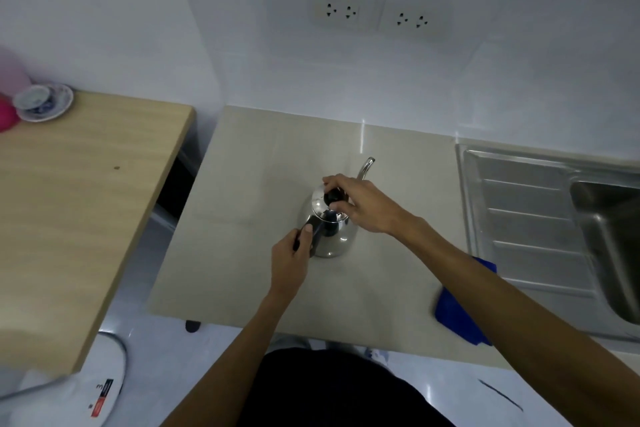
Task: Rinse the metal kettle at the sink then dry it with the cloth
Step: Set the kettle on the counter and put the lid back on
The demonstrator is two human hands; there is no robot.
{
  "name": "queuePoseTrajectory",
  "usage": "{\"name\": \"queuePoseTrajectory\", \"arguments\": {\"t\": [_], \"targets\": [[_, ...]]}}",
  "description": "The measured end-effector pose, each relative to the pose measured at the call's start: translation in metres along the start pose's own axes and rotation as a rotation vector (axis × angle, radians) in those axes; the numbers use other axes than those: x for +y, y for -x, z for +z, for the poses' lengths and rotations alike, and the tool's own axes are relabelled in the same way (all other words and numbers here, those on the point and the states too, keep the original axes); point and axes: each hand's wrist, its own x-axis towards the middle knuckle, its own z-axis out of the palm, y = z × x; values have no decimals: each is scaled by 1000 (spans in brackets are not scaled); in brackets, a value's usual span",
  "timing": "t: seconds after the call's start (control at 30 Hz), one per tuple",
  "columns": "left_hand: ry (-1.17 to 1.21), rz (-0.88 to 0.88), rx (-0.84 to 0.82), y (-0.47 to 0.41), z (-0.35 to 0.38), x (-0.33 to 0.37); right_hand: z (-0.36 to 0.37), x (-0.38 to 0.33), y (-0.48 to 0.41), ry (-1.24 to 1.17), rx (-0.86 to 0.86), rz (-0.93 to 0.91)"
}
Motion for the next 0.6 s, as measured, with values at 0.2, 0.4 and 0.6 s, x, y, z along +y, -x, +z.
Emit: {"name": "queuePoseTrajectory", "arguments": {"t": [0.2, 0.4, 0.6], "targets": [[13, 7, 22, 0, 2, -2, -4, -2, -1, 38, -63, -10], [19, -4, 21, 1, 3, 2, -4, -4, -9, 133, -96, -28], [29, -23, 15, 4, 3, 6, 1, -4, -9, 167, -110, -5]]}}
